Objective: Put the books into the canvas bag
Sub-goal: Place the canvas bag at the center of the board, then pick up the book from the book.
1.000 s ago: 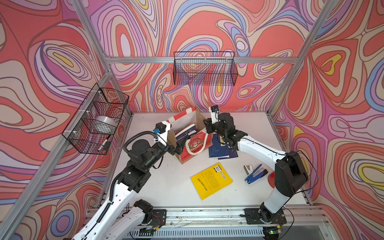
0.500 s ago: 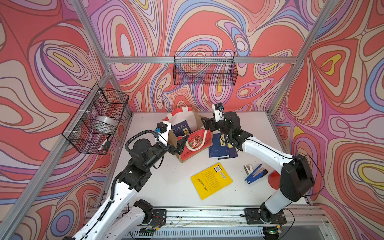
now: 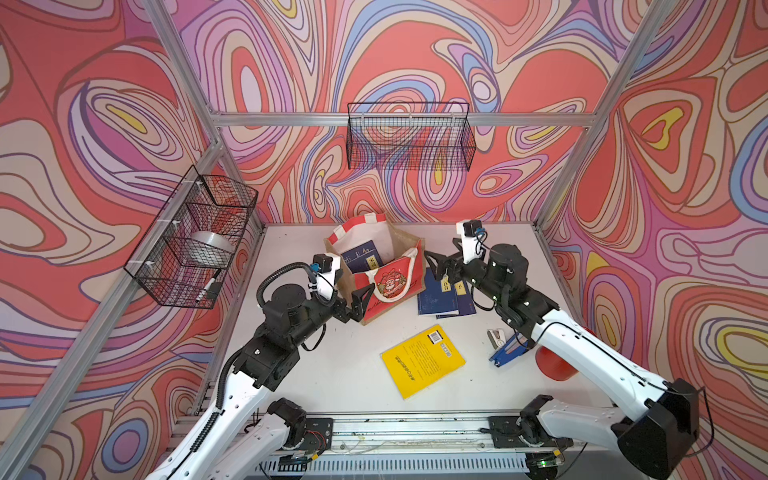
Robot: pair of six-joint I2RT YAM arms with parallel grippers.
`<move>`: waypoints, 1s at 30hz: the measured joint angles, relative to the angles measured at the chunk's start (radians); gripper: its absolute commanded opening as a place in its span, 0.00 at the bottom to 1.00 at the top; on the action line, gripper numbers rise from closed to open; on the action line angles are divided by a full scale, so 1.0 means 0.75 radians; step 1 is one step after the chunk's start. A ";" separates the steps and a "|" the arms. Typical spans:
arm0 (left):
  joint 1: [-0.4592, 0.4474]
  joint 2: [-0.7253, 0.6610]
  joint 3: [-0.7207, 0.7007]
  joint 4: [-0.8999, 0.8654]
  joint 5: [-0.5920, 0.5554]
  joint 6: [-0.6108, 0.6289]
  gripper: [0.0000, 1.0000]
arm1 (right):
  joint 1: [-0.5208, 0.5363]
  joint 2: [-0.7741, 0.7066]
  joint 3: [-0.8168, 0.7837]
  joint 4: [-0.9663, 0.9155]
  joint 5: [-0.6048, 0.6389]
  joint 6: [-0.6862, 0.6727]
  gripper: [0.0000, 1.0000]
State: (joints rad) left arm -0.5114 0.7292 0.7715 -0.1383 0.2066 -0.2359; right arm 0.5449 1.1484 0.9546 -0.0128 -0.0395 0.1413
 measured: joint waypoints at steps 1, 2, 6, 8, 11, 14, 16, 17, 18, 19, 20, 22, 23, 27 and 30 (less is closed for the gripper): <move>-0.043 -0.018 -0.033 -0.019 -0.014 -0.022 1.00 | 0.006 -0.050 -0.062 -0.041 0.015 0.030 0.98; -0.094 -0.034 -0.066 -0.037 -0.033 -0.046 1.00 | 0.016 -0.103 -0.124 -0.089 0.030 0.065 0.98; -0.275 -0.063 -0.212 -0.073 -0.095 -0.164 1.00 | 0.072 -0.273 -0.290 -0.286 0.081 0.218 0.98; -0.364 -0.049 -0.294 -0.064 -0.133 -0.245 1.00 | 0.127 -0.335 -0.351 -0.374 0.122 0.310 0.98; -0.490 0.017 -0.416 -0.030 -0.183 -0.348 1.00 | 0.208 -0.365 -0.410 -0.494 0.158 0.451 0.98; -0.546 0.155 -0.453 -0.020 -0.181 -0.409 1.00 | 0.246 -0.319 -0.428 -0.604 0.172 0.597 0.98; -0.549 0.253 -0.443 0.008 -0.173 -0.423 1.00 | 0.275 -0.273 -0.432 -0.663 0.186 0.696 0.98; -0.549 0.293 -0.437 0.025 -0.171 -0.423 1.00 | 0.293 -0.259 -0.441 -0.685 0.192 0.745 0.98; -0.549 0.325 -0.431 0.042 -0.170 -0.421 1.00 | 0.306 -0.253 -0.450 -0.701 0.194 0.780 0.98; -0.549 0.359 -0.419 0.055 -0.169 -0.417 1.00 | 0.316 -0.248 -0.463 -0.720 0.195 0.822 0.98; -0.549 0.394 -0.401 0.066 -0.166 -0.406 1.00 | 0.320 -0.245 -0.477 -0.734 0.196 0.863 0.98; -0.549 0.477 -0.333 0.069 -0.156 -0.375 1.00 | 0.321 -0.239 -0.495 -0.753 0.193 0.927 0.98; -0.549 0.519 -0.291 0.072 -0.147 -0.360 1.00 | 0.321 -0.234 -0.502 -0.761 0.190 0.957 0.98; -0.549 0.661 -0.167 0.136 -0.122 -0.305 1.00 | 0.349 -0.227 -0.540 -0.762 0.162 1.056 0.98; -0.537 0.721 -0.154 0.166 -0.098 -0.281 1.00 | 0.366 -0.224 -0.561 -0.770 0.144 1.087 0.98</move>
State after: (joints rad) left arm -0.9138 1.2701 0.6563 -0.0139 0.1333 -0.4469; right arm 0.8196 0.9806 0.5343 -0.5903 0.0689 0.9569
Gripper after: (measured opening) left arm 0.999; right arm 0.985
